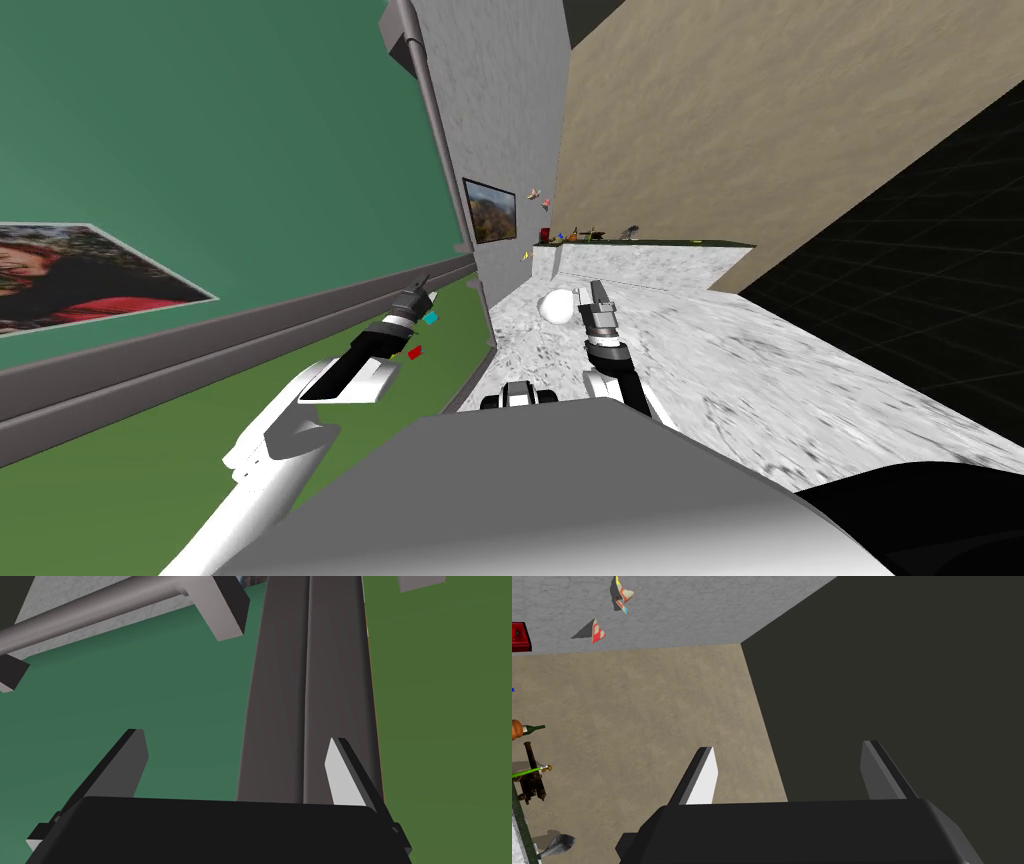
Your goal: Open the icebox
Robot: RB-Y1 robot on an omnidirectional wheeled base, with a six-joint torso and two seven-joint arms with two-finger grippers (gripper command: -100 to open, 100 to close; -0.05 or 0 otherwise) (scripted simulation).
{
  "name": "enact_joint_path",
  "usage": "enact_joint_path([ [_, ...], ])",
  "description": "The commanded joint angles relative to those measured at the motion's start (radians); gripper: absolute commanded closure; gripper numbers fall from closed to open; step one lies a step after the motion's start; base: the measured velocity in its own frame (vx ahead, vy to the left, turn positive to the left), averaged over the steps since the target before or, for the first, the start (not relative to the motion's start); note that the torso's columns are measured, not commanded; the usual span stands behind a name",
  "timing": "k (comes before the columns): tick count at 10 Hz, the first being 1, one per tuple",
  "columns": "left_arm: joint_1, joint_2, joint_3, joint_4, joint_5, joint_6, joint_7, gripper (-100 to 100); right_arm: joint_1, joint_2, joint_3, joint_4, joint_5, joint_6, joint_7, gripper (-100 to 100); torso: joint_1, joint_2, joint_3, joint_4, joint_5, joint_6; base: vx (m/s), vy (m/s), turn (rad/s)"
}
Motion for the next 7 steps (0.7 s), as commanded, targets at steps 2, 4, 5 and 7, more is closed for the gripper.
enact_joint_path([
  [2,-0.03,0.077,0.022,-0.003,0.016,0.107,0.024,-100,0.0,0.0,0.0,0.0,0.0,0.0,0.0,0,0.0,0.0,0.0,0.0,0.0,0.0,0.029,-0.036,-0.098],
  [4,-0.045,0.115,0.032,-0.003,0.024,0.163,0.034,-100,0.0,0.0,0.0,0.0,0.0,0.0,0.0,0,0.0,0.0,0.0,0.0,0.0,0.0,0.026,-0.03,-0.073],
  [5,-0.045,0.115,0.032,-0.003,0.024,0.176,0.034,-100,0.0,0.0,0.0,0.0,0.0,0.0,0.0,0,0.0,0.0,0.0,0.0,0.0,0.001,0.022,-0.031,-0.056],
  [7,-0.061,0.154,0.042,-0.002,0.031,0.23,0.045,-100,0.0,0.0,0.0,0.0,0.0,0.0,0.0,0,-0.001,0.0,0.0,0.0,0.0,0.001,0.026,-0.036,-0.086],
])
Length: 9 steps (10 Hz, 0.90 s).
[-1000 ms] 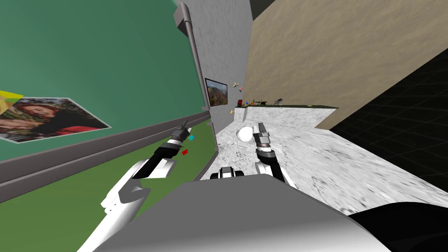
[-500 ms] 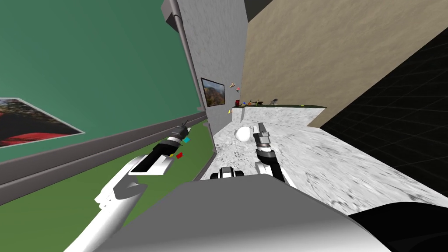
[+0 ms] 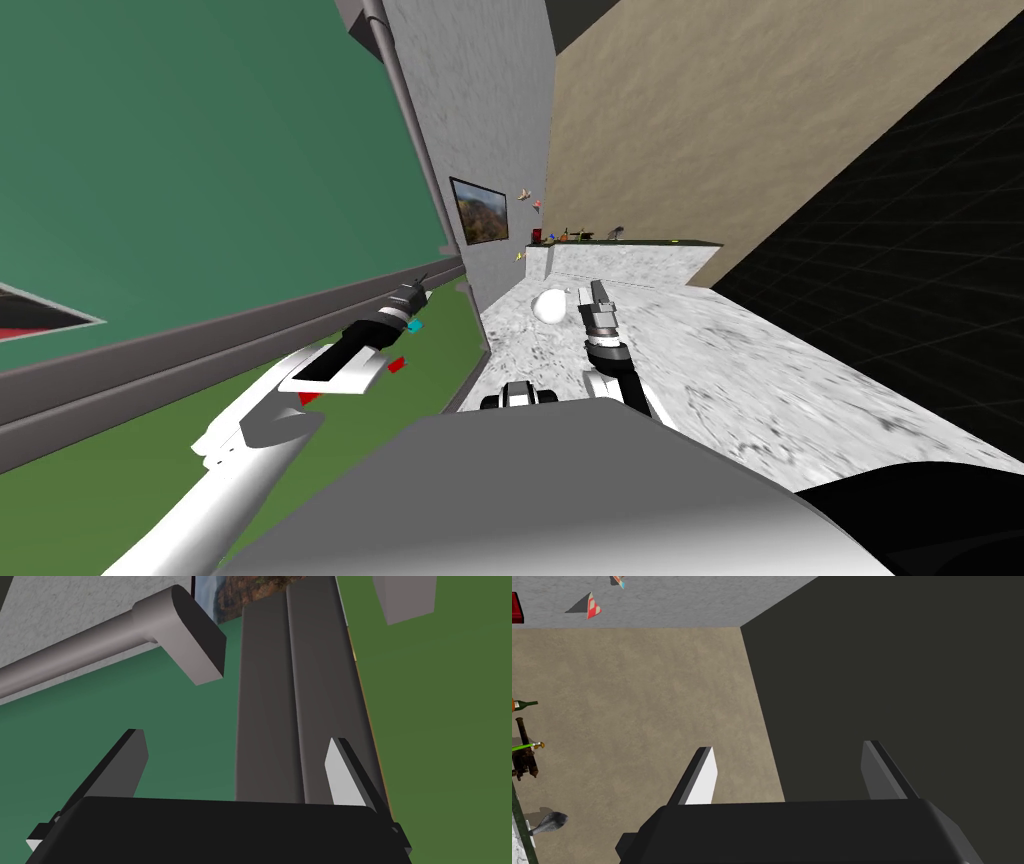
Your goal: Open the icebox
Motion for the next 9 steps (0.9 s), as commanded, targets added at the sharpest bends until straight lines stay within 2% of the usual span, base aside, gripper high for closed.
enact_joint_path([
  [1,-0.025,0.056,0.011,0.004,0.008,0.076,0.015,-100,0.0,0.0,0.0,0.0,0.0,0.0,0.0,0,0.001,0.0,0.0,0.0,0.0,0.0,0.037,-0.041,-0.107],
  [2,-0.025,0.056,0.011,0.004,0.008,0.094,0.015,-100,0.0,0.0,0.0,0.0,0.0,0.0,0.0,0,0.0,-0.001,0.0,0.0,0.0,0.0,0.031,-0.03,-0.057],
  [3,-0.041,0.095,0.021,0.006,0.015,0.129,0.026,-100,0.0,0.0,0.0,0.0,0.0,0.0,0.0,0,0.001,0.0,0.0,0.0,0.0,-0.001,0.037,-0.031,-0.13],
  [4,-0.041,0.096,0.021,0.006,0.015,0.147,0.026,-100,0.0,0.0,0.0,0.0,0.0,0.0,0.0,0,0.001,0.0,0.0,0.0,0.0,0.0,0.029,-0.023,-0.054],
  [5,-0.056,0.136,0.03,0.009,0.023,0.181,0.036,-100,0.0,0.0,0.0,0.0,0.0,0.0,0.0,0,0.001,0.0,0.0,0.0,0.0,-0.001,0.026,-0.036,-0.084],
  [6,-0.056,0.136,0.03,0.009,0.023,0.199,0.036,-100,0.0,0.0,0.0,0.0,0.0,0.0,0.0,0,0.0,0.0,0.0,0.0,0.0,0.0,0.022,-0.031,-0.066],
  [7,-0.071,0.175,0.039,0.012,0.029,0.234,0.046,-100,0.0,0.0,0.0,0.0,0.0,0.0,0.0,0,0.0,0.001,0.0,0.0,0.0,0.0,0.022,-0.034,-0.112],
  [8,-0.071,0.175,0.039,0.012,0.029,0.25,0.046,-100,0.0,0.0,0.0,0.0,0.0,0.0,0.0,0,0.0,0.0,0.0,0.0,0.0,0.0,0.026,-0.026,-0.052],
  [9,-0.086,0.214,0.048,0.014,0.036,0.285,0.056,-100,0.0,0.0,0.0,0.0,0.0,0.0,0.0,0,0.001,0.0,0.0,0.0,0.0,-0.001,0.036,-0.03,-0.099],
])
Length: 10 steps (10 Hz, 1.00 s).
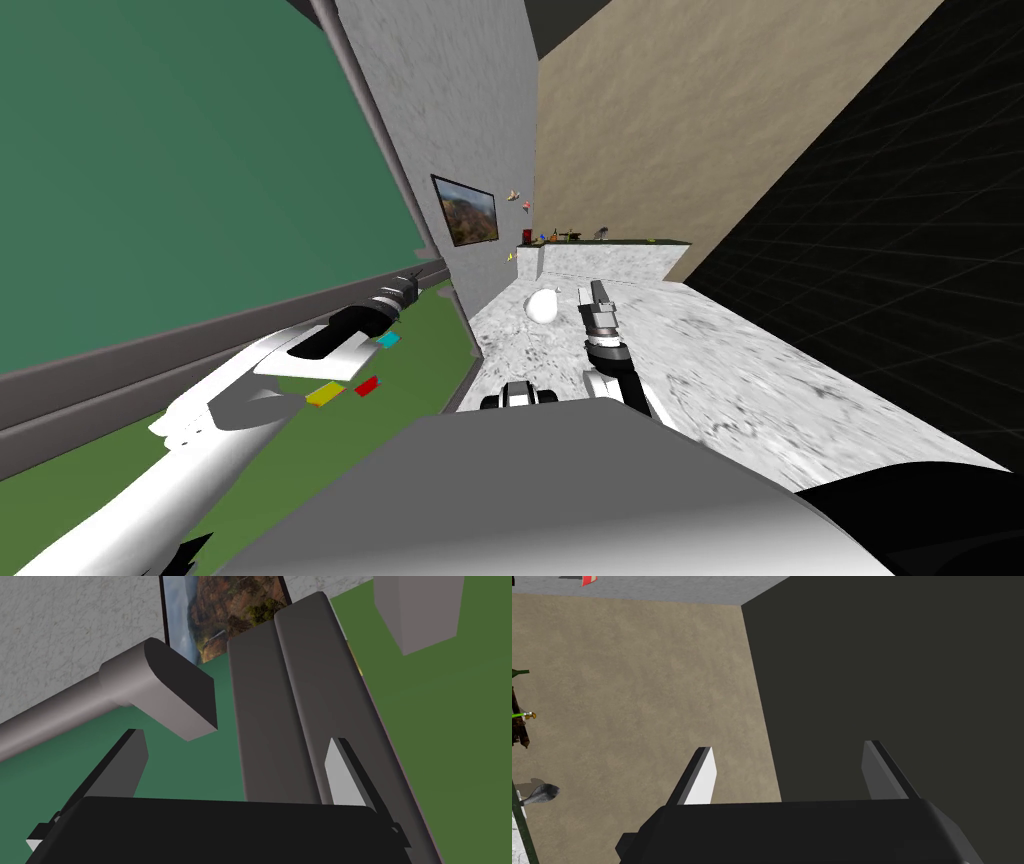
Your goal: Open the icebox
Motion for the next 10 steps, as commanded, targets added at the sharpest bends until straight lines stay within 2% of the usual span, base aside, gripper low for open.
enact_joint_path([
  [1,-0.018,0.044,0.009,0.004,0.007,0.065,0.011,-100,0.0,0.0,0.0,0.0,0.0,0.0,0.0,0,0.0,-0.001,-0.001,0.0,0.0,0.001,0.03,-0.025,-0.053],
  [2,-0.032,0.081,0.018,0.006,0.013,0.101,0.021,-100,0.0,0.0,0.0,0.0,0.0,0.0,0.0,0,0.0,0.0,0.0,0.0,0.0,0.0,0.033,-0.034,-0.091],
  [3,-0.032,0.081,0.018,0.006,0.013,0.114,0.021,-100,0.0,0.0,0.0,0.0,0.0,0.0,0.0,0,-0.001,0.0,0.0,0.0,0.0,0.001,0.027,-0.028,-0.049],
  [4,-0.046,0.117,0.026,0.009,0.02,0.151,0.03,-100,0.0,0.0,0.0,0.0,0.0,0.0,0.0,0,0.0,0.0,0.0,0.0,0.0,0.0,0.027,-0.026,-0.101],
  [5,-0.046,0.117,0.026,0.009,0.02,0.161,0.03,-100,0.0,0.0,0.0,0.0,0.0,0.0,0.0,0,0.0,0.0,0.0,0.0,0.0,0.001,0.023,-0.02,-0.06],
  [7,-0.071,0.18,0.042,0.013,0.031,0.228,0.047,-100,0.0,0.0,0.0,0.0,0.0,0.0,0.0,0,0.0,0.0,0.0,0.0,0.0,0.0,0.037,-0.029,-0.113],
  [8,-0.071,0.182,0.042,0.013,0.031,0.248,0.047,-100,0.0,0.0,0.0,0.0,0.0,0.0,0.0,0,-0.001,-0.001,-0.001,0.0,0.0,0.001,0.031,-0.029,-0.047],
  [9,-0.083,0.211,0.049,0.014,0.037,0.279,0.055,-100,0.0,0.0,0.0,0.0,0.0,0.0,0.0,0,-0.001,0.0,0.0,0.0,0.0,0.0,0.027,-0.027,-0.068],
  [10,-0.083,0.211,0.049,0.014,0.037,0.287,0.055,-100,0.0,0.0,0.0,0.0,0.0,0.0,0.0,0,0.0,0.0,0.0,0.0,0.0,0.0,0.024,-0.021,-0.043],
])
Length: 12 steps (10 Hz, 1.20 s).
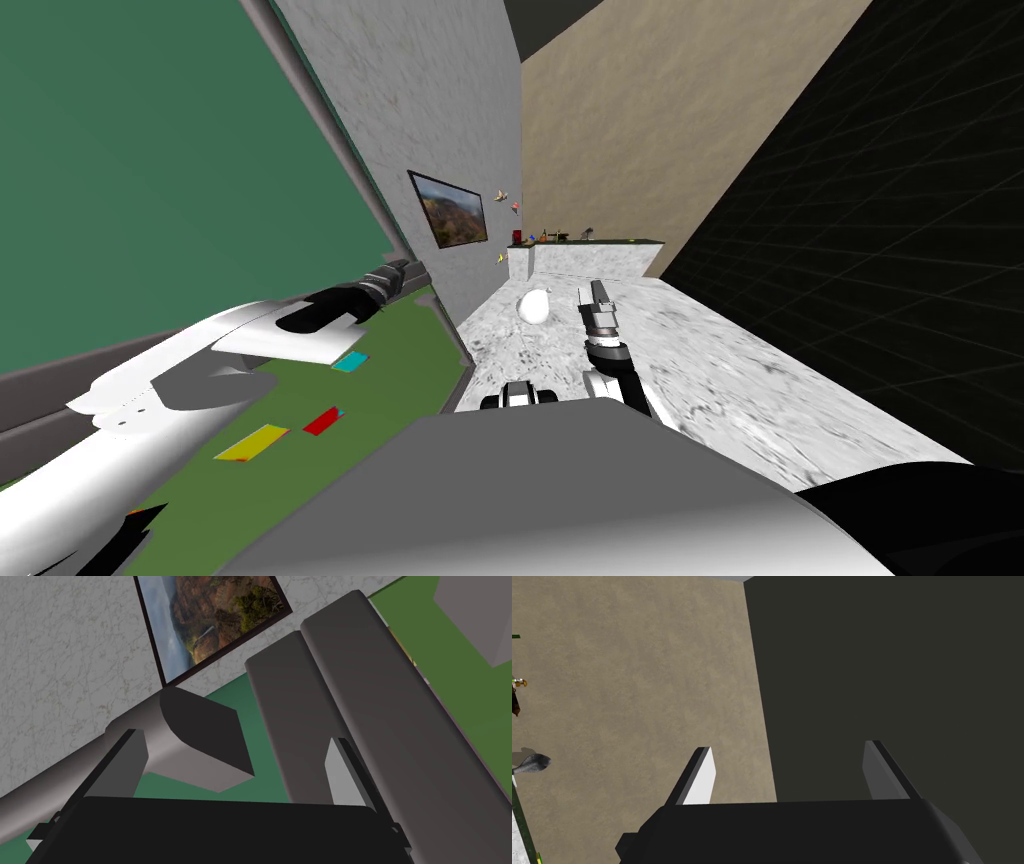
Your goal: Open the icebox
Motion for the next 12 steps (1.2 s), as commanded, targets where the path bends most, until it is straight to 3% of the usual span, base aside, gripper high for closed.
enact_joint_path([
  [1,-0.013,0.038,0.01,0.0,0.005,0.064,0.012,-100,0.0,0.0,0.0,0.0,0.0,0.0,0.0,0,0.0,0.0,0.0,0.0,0.0,0.0,0.026,-0.025,-0.072],
  [5,-0.043,0.12,0.029,0.0,0.019,0.169,0.032,-100,0.0,0.0,0.0,0.0,0.0,0.0,0.0,0,-0.003,-0.007,-0.007,0.001,-0.005,0.004,0.023,-0.033,-0.08],
  [8,-0.045,0.128,0.031,-0.001,0.026,0.178,0.033,-100,0.0,0.0,0.0,0.0,0.0,0.0,0.0,0,0.001,-0.002,-0.002,-0.001,0.0,0.0,0.021,-0.007,-0.028],
  [9,-0.045,0.128,0.031,-0.001,0.026,0.178,0.033,100,0.0,0.0,0.0,0.0,0.0,0.0,0.0,0,0.001,0.001,0.001,0.0,0.001,0.0,0.008,-0.001,-0.021],
  [10,-0.077,0.156,-0.007,0.047,-0.018,0.126,0.083,100,0.0,0.0,0.0,0.0,0.0,0.0,0.0,0,0.003,0.002,0.002,0.0,0.002,-0.002,-0.046,-0.165,0.217],
  [12,-0.077,0.156,-0.007,0.102,-0.018,0.071,0.1,100,0.0,0.0,0.0,0.0,0.0,0.0,0.0,0,0.001,0.007,0.005,0.003,0.002,-0.005,-0.037,-0.184,0.111],
])
